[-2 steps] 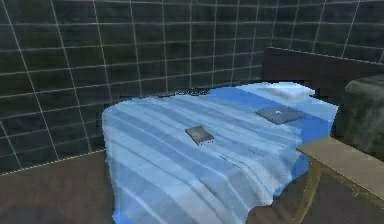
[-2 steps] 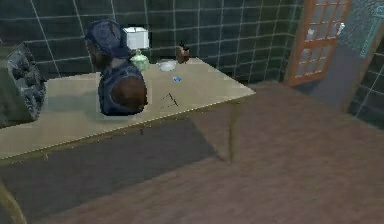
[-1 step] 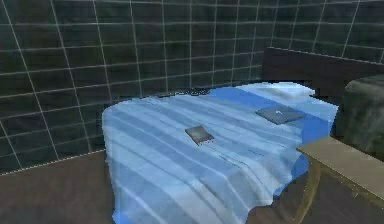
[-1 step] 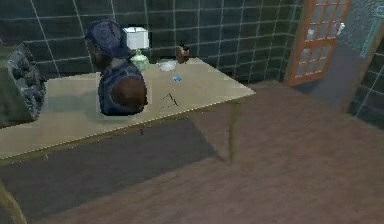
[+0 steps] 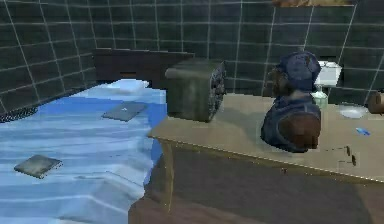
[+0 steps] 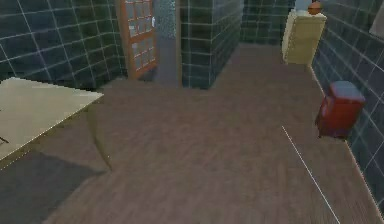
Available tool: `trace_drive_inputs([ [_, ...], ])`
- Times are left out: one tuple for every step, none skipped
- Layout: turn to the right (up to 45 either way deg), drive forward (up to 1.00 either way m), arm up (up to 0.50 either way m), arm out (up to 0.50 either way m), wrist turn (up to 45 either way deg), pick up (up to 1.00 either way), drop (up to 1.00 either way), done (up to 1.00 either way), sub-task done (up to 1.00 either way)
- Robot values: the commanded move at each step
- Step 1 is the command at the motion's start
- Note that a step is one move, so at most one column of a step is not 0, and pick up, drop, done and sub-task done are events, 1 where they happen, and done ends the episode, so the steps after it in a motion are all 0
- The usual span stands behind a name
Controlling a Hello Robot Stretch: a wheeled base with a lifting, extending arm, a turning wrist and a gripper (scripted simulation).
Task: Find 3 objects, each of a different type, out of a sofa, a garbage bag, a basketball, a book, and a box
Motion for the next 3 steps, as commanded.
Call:
trace_drive_inputs([
  [45.0,0.00,0.00,0.00,0.0,0.00,0.00,0.00,0.00],
  [45.0,0.00,0.00,0.00,0.0,0.00,0.00,0.00,0.00],
  [18.0,0.00,0.00,0.00,0.0,0.00,0.00,0.00,0.00],
])
